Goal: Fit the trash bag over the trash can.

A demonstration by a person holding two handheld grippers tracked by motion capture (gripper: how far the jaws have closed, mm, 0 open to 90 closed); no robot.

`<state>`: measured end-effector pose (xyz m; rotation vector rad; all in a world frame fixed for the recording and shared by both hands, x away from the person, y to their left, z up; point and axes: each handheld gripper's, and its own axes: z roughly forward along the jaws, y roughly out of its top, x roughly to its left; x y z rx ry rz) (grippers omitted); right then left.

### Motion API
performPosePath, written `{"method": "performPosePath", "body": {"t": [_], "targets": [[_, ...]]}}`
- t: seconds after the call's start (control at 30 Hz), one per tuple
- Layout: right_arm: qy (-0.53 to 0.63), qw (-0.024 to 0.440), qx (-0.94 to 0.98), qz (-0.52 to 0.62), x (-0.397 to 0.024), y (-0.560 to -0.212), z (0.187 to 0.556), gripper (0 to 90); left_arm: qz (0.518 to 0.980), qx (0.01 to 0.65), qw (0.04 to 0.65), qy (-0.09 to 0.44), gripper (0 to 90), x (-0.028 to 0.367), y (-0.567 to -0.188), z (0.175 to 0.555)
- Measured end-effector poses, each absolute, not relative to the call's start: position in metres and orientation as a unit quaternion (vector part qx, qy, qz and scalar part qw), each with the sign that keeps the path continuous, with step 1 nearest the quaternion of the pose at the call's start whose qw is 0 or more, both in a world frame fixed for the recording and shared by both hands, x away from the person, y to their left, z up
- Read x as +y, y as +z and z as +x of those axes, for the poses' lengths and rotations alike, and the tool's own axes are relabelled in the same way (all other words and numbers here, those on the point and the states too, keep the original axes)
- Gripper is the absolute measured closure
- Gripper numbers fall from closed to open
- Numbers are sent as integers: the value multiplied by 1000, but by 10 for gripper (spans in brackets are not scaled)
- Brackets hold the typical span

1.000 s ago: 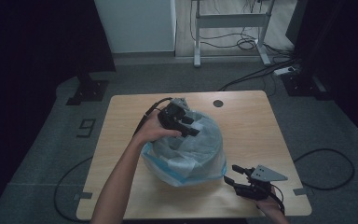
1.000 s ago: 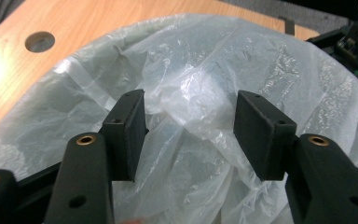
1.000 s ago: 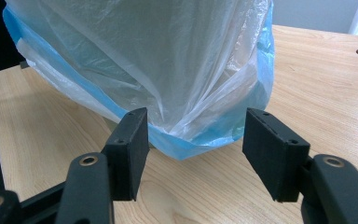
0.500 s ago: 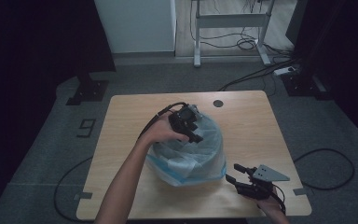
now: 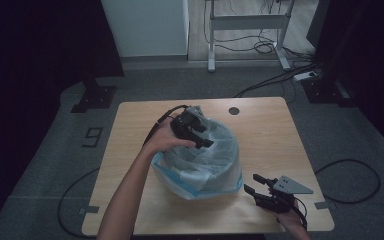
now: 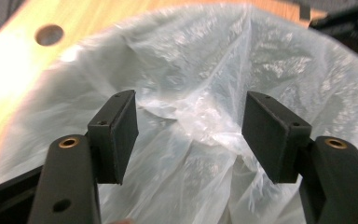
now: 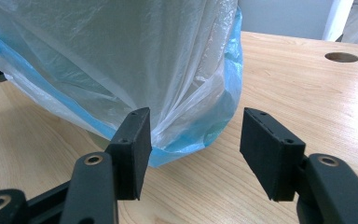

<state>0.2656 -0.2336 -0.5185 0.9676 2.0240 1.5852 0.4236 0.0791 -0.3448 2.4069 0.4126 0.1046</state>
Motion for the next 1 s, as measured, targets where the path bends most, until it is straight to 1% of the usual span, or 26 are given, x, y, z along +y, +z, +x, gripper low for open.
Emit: {"method": "performPosePath", "body": {"t": [0.13, 0.37, 0.63, 0.77, 0.87, 1.0], "targets": [[564, 195, 723, 346, -232, -519, 266, 425, 918, 176, 351, 51, 370, 94, -341, 424], [562, 194, 726, 345, -231, -520, 266, 425, 932, 182, 310, 52, 390, 106, -352, 424], [562, 194, 725, 346, -231, -520, 266, 425, 948, 175, 262, 36, 413, 101, -363, 425], [562, 194, 726, 346, -232, -520, 266, 425, 955, 173, 238, 39, 409, 94, -368, 425], [563, 195, 725, 346, -233, -520, 266, 425, 953, 178, 239, 46, 400, 94, -368, 425], [564, 196, 723, 347, -234, -519, 266, 425, 943, 186, 271, 51, 380, 100, -365, 422]]}}
